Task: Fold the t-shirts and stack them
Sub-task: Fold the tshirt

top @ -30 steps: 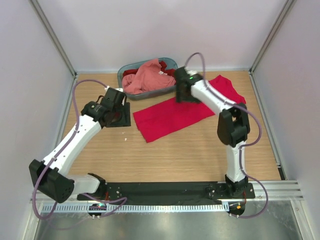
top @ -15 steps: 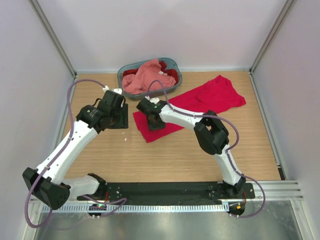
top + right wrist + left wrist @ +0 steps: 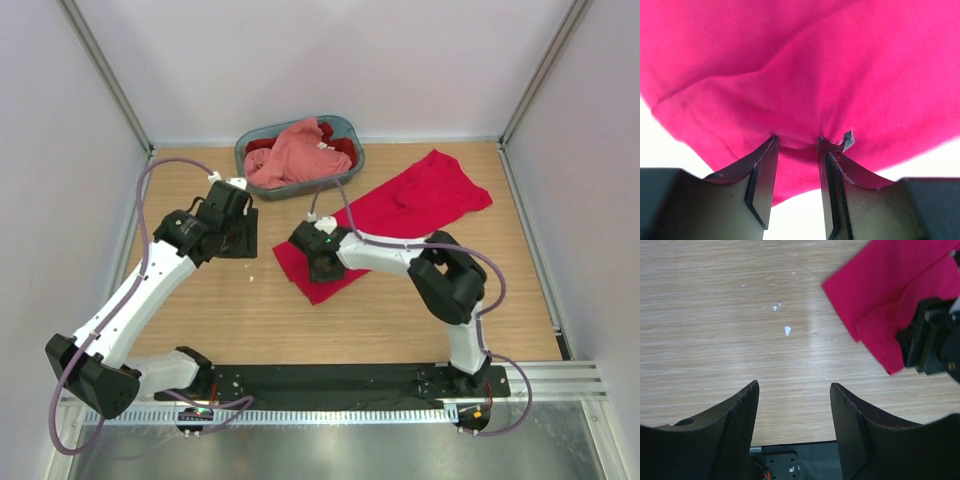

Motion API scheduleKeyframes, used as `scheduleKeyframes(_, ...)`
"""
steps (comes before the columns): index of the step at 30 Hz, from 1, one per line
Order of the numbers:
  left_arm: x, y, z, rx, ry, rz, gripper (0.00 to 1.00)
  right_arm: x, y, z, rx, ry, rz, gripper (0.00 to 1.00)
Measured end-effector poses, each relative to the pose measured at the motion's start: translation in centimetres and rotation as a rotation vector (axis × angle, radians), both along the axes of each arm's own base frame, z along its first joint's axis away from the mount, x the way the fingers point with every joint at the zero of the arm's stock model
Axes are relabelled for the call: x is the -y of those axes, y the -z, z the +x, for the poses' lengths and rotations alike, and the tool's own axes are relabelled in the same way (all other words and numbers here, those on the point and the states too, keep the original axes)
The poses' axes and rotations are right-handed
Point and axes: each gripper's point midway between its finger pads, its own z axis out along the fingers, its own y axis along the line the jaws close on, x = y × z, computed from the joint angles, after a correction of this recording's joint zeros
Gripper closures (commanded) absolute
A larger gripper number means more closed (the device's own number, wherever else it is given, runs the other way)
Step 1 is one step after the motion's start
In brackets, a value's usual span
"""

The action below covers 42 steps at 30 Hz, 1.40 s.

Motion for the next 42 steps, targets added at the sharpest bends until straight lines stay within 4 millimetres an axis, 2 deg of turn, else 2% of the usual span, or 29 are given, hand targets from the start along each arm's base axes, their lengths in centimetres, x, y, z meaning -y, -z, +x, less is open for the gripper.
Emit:
scheduleKeyframes(3,1.1,0.2,-0.1,-0.018,0.049,-0.038,0.37,3.2,0.2,-4.0,-0.031,0.013,-0.016,0.54)
scheduleKeyframes(7,2.6,0.7,-0.2,-0.046,0.102,-0.088,0.34,7.5,-0.1,-9.1,-0.083,0.033,-0.049,0.47)
scheduleKeyframes(9,3.3,1.3,-0.3,-0.072,0.124,-0.107,0.33,9.0,-0.7,-11.1,-0.097,0.054,-0.053,0.43)
scheduleKeyframes(13,5.0,3.8,-0.9,-0.179,0.171,-0.148,0.30,10.3,-3.7,-13.0,-0.071,0.127,0.037,0.35)
scheduleKeyframes(17,6.3,6.2,-1.6,-0.278,0.200,-0.167,0.30,11.6,-7.1,-13.4,-0.013,0.226,0.162,0.28)
scheduleKeyframes(21,7.4,7.2,-1.7,-0.320,0.208,-0.195,0.31,12.4,-8.3,-13.3,0.018,0.297,0.214,0.28)
scheduleKeyframes(24,8.0,8.0,-1.5,-0.346,0.206,-0.211,0.31,12.0,-7.7,-13.5,-0.005,0.335,0.241,0.29)
scheduleKeyframes(27,8.4,9.5,-1.3,-0.396,0.194,-0.210,0.30,11.5,-5.8,-14.3,-0.062,0.377,0.283,0.31)
scheduleKeyframes(30,8.9,11.2,-1.2,-0.442,0.192,-0.207,0.31,11.8,-3.3,-15.6,-0.121,0.439,0.312,0.35)
scheduleKeyframes(34,9.4,12.8,-0.9,-0.473,0.198,-0.206,0.34,11.9,-1.5,-16.5,-0.160,0.507,0.394,0.41)
scheduleKeyframes(38,10.1,13.4,0.2,-0.446,0.225,-0.219,0.37,11.1,-0.5,-16.7,-0.191,0.548,0.456,0.42)
scheduleKeyframes(42,10.8,14.3,0.9,-0.437,0.251,-0.228,0.40,9.7,-0.5,-16.3,-0.209,0.556,0.508,0.43)
